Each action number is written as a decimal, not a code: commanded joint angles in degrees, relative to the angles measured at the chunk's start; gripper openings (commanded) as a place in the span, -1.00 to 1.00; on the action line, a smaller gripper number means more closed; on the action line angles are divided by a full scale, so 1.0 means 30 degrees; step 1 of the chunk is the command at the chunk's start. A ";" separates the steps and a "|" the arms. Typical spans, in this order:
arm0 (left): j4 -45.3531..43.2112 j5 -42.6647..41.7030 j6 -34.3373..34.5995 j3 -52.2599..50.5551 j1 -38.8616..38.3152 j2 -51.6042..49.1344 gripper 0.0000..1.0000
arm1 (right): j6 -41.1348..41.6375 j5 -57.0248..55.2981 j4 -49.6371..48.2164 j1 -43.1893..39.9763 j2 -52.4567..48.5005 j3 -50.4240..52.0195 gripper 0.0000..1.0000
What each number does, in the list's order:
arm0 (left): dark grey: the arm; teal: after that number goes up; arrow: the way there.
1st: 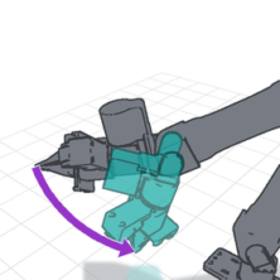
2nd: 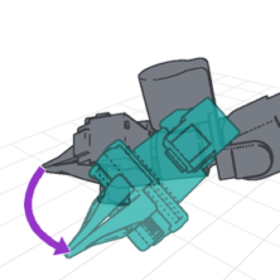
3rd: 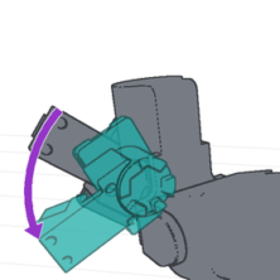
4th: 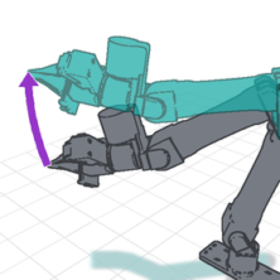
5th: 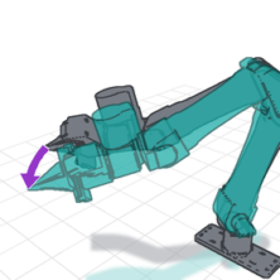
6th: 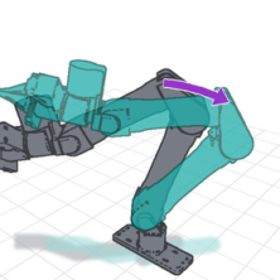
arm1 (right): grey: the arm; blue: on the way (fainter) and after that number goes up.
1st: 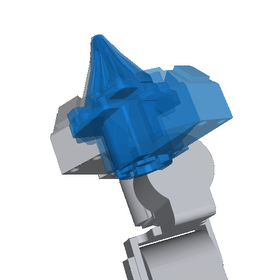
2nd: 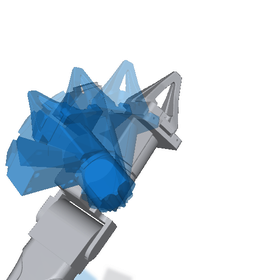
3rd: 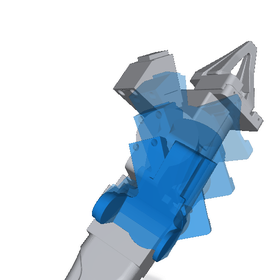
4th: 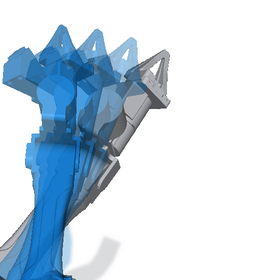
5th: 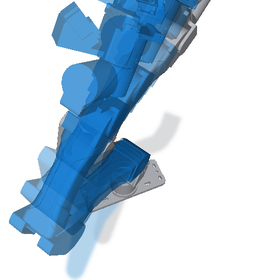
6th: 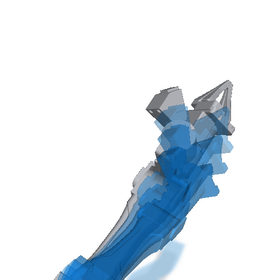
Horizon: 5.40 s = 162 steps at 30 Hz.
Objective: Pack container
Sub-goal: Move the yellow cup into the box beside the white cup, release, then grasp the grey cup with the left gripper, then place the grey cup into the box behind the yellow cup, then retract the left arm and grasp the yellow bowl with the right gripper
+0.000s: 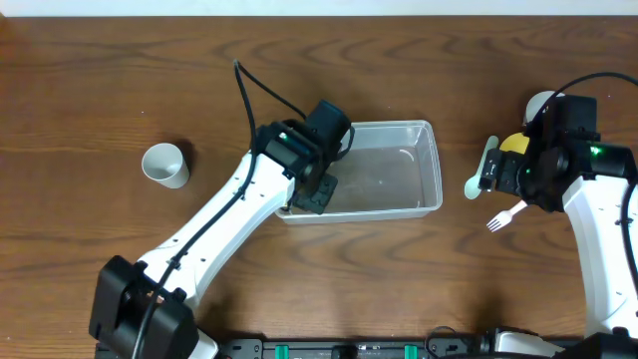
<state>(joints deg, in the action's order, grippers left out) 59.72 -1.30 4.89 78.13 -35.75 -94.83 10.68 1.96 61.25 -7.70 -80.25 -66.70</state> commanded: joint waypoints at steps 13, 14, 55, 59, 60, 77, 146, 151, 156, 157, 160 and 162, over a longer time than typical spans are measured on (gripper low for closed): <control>-0.1829 0.0160 -0.0255 -0.1217 0.0015 -0.2776 -0.71 | -0.0153 0.0160 0.0036 -0.0087 0.0000 -0.0226 0.98; -0.1887 0.0306 -0.0270 -0.1217 0.0015 -0.2790 -0.66 | -0.0153 0.0160 0.0029 -0.0087 0.0000 -0.0226 0.98; 0.1923 0.0131 0.0911 0.4779 1.4309 -0.7686 0.04 | -0.0306 0.0153 0.0197 -0.0087 0.0000 -0.0226 0.98; 0.1902 0.0138 0.0911 0.4779 1.4302 -0.8058 -0.49 | -0.0306 0.0146 0.0270 -0.0087 0.0000 -0.0226 0.99; 0.1894 0.0138 0.0911 0.4779 1.4302 -0.8058 -0.58 | -0.0313 0.0146 0.0270 -0.0087 0.0000 -0.0226 0.99; 0.2943 0.0124 0.0007 0.5945 1.0265 -0.1341 -0.88 | -0.0306 0.0153 0.0240 -0.0087 0.0000 -0.0226 0.99; 0.5326 -0.2659 0.0634 1.2349 0.9012 -0.0386 0.47 | -0.2608 -0.0488 0.1209 0.0838 0.0138 -0.4109 0.93; 0.5581 -0.3912 0.1479 1.0353 1.1315 0.0138 0.47 | -0.4619 -0.1042 0.0546 0.0838 -0.0831 -0.6040 0.98; 0.4532 -0.3847 0.1872 0.6783 1.1460 0.0976 0.47 | -0.5887 -0.1290 -0.0029 0.0823 -0.3687 -0.6076 0.98; 0.4167 -0.3847 0.2011 0.5945 1.1460 0.1246 0.47 | -0.5880 -0.1464 -0.0240 0.0823 -0.4262 -0.6076 0.98; 0.2608 -0.3847 0.2222 0.2863 1.1460 0.2499 0.47 | -0.5880 -0.1727 -0.0947 0.0823 -0.6120 -0.6076 0.98; 0.1698 -0.3840 0.2215 0.0940 1.1460 0.3417 0.47 | -0.5872 -0.1719 -0.1224 0.0816 -0.7009 -0.6076 0.98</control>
<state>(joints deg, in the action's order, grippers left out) 66.35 -12.08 10.33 86.41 -1.39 -89.49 -5.26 -1.87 58.08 -5.58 -99.02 -85.23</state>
